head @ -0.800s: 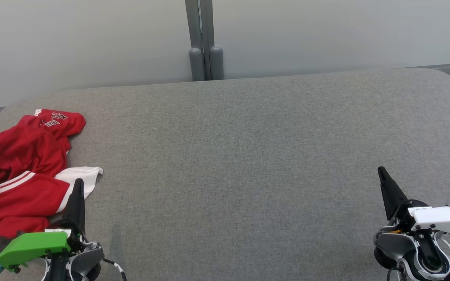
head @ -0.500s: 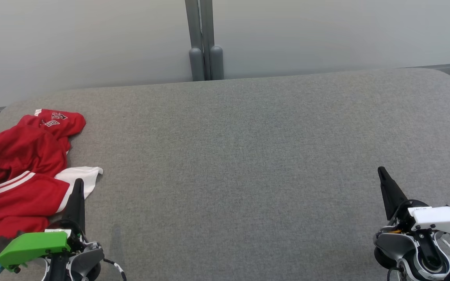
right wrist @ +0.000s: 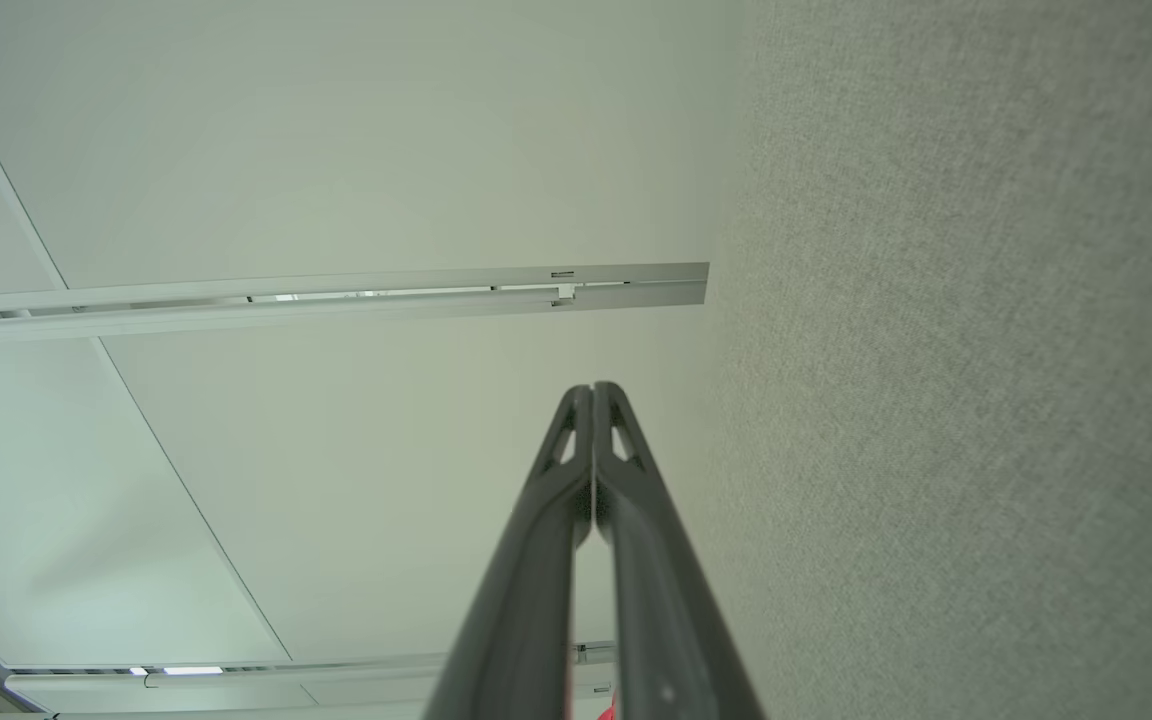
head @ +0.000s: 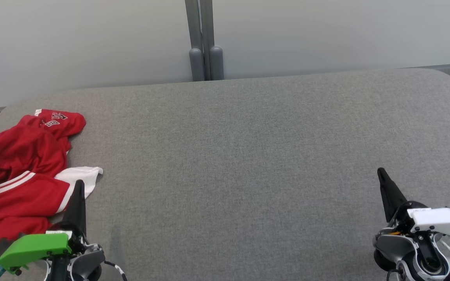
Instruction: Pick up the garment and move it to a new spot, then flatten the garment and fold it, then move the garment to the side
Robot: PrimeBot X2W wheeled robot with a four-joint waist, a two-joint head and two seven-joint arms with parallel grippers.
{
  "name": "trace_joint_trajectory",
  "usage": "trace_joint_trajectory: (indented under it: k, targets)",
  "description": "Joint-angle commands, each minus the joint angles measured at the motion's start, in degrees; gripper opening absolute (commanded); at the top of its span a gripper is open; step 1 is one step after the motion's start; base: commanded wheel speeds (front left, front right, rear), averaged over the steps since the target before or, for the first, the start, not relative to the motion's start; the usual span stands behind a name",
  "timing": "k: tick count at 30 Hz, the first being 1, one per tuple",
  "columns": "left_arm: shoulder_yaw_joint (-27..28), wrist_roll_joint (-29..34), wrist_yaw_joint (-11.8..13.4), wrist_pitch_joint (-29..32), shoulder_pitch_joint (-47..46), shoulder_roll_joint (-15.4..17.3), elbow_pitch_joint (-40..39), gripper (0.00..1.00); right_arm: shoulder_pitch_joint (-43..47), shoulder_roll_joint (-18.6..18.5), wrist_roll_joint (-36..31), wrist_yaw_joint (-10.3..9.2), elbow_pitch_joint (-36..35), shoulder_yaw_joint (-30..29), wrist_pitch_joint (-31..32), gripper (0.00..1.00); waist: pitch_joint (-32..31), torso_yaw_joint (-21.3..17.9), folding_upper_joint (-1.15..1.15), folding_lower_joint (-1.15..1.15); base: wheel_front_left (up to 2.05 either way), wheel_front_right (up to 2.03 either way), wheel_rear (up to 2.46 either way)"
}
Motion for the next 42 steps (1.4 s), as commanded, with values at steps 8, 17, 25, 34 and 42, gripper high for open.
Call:
trace_joint_trajectory:
  k: [8, 17, 25, 34, 42]
  targets:
    - [-1.15, -0.03, 0.0, -1.75, 0.8, -0.16, -0.28, 1.0, 0.56, 0.23, -0.24, -0.02, -0.65, 1.66, -1.54, 1.0, 0.05, 0.04, 0.0, 0.0, 0.0, 0.0, 0.0]
    - [-1.93, 3.2, -0.01, -4.2, 0.87, -0.1, -2.41, 1.0, 0.38, -0.15, -2.52, -0.02, -2.75, 4.54, -4.11, 1.0, 0.13, 0.12, 0.0, 0.0, 0.0, 0.0, 0.0]
    - [-2.24, 11.33, -0.03, -6.17, 1.0, -0.05, -4.25, 1.0, -0.02, -0.31, -8.39, -0.01, -5.26, 5.9, -6.14, 1.0, 0.23, 0.14, 0.0, 0.0, 0.0, 0.0, 0.0]
    - [-3.26, 23.47, 0.25, -8.22, 1.05, 0.01, -6.01, 1.0, -0.18, -0.65, -18.31, -0.01, -7.36, 8.14, -8.21, 1.0, 0.36, 0.08, 0.0, 0.0, 0.0, 0.0, 0.0]
    - [-5.48, 35.64, 1.42, -10.08, 1.18, 0.16, -5.45, 1.0, -0.36, -1.14, -29.3, -0.01, -8.23, 10.03, -10.07, 1.0, 0.6, 0.15, 0.0, 0.0, 0.0, 0.0, 0.0]
